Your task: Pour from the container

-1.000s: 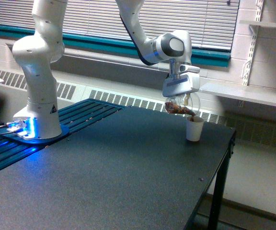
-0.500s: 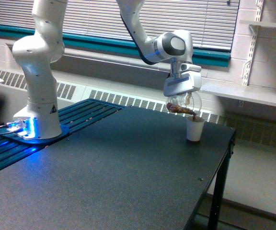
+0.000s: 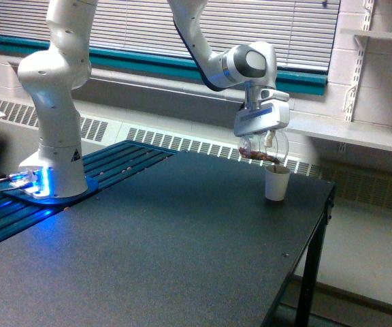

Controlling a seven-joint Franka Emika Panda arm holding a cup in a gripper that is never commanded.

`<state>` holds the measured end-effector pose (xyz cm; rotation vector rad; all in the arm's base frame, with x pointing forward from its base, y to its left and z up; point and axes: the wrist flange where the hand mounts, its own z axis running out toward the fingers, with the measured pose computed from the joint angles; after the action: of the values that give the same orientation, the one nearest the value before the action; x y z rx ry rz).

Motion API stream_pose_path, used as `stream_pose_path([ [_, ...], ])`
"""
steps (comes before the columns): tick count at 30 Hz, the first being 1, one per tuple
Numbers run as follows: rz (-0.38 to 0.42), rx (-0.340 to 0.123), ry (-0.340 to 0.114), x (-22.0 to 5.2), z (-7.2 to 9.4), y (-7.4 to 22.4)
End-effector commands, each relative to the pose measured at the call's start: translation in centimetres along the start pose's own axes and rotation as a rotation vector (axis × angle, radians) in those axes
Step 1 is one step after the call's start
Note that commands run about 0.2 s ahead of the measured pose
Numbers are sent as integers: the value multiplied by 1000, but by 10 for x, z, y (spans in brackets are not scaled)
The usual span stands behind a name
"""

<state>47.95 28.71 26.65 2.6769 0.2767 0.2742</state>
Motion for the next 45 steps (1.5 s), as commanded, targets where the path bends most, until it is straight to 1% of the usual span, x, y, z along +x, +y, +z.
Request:
stream_pose_path([
  [1,-68,-17,8,-1,-5,-10],
  [14,-117,-41,1,2,-8,-15],
  [23,-151,-55,-22,4,-7,-17],
  [32,-176,-57,-47,6,-7,-16],
  [40,-177,-47,-63,7,-7,-13],
  [45,-145,-22,-57,8,-8,-9],
])
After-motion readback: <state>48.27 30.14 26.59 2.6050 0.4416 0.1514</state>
